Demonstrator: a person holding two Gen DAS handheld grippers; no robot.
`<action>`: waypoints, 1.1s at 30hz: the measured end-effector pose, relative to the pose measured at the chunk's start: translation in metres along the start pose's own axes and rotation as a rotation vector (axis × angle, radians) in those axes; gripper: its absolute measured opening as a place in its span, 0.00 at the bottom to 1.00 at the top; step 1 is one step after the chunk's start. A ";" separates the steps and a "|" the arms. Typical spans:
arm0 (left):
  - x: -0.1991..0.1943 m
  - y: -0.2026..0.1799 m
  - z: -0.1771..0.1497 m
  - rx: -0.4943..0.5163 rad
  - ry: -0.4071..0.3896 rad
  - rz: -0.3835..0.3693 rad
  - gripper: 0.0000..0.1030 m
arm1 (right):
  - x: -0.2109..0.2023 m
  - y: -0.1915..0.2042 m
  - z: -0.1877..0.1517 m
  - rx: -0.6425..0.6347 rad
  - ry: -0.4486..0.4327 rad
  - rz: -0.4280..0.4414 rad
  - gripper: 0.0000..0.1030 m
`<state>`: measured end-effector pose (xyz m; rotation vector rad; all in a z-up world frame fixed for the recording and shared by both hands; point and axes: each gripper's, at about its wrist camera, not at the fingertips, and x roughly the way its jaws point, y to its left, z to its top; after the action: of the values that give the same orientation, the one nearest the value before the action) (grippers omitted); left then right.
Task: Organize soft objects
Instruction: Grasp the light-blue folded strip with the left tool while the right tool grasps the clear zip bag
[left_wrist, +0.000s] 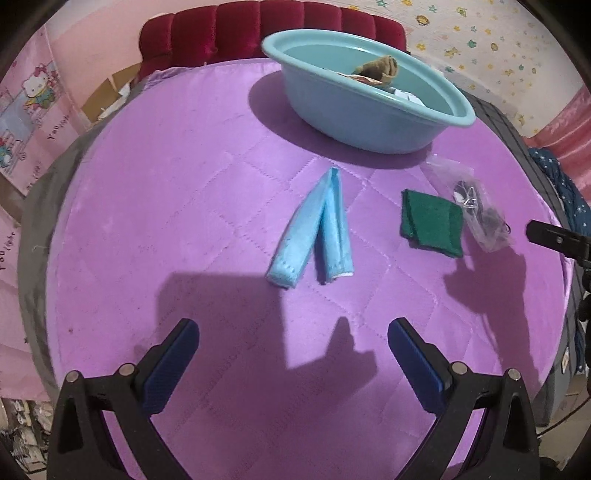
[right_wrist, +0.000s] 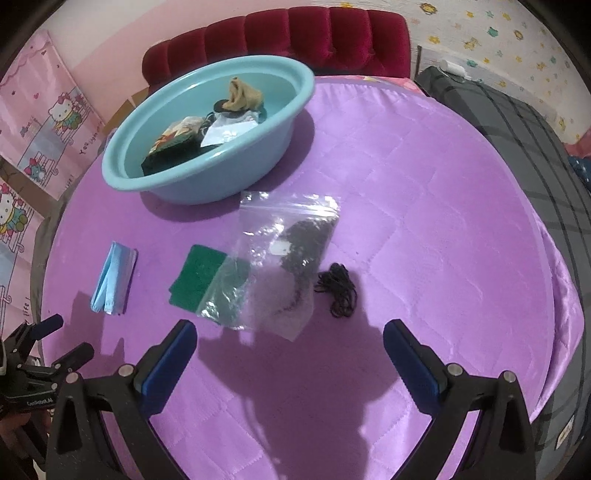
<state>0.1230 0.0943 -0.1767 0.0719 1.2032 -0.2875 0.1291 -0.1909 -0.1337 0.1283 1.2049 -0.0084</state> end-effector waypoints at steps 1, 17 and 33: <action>0.001 -0.001 0.001 0.008 -0.001 -0.002 1.00 | 0.001 0.000 0.003 0.001 0.001 -0.002 1.00; 0.031 -0.009 0.042 0.048 0.005 -0.040 0.97 | 0.022 0.006 0.018 0.033 0.041 -0.005 1.00; 0.029 -0.001 0.042 0.070 0.045 -0.115 0.17 | 0.036 0.007 0.036 0.037 0.058 -0.024 1.00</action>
<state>0.1707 0.0793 -0.1878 0.0699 1.2440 -0.4308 0.1763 -0.1854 -0.1538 0.1472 1.2646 -0.0487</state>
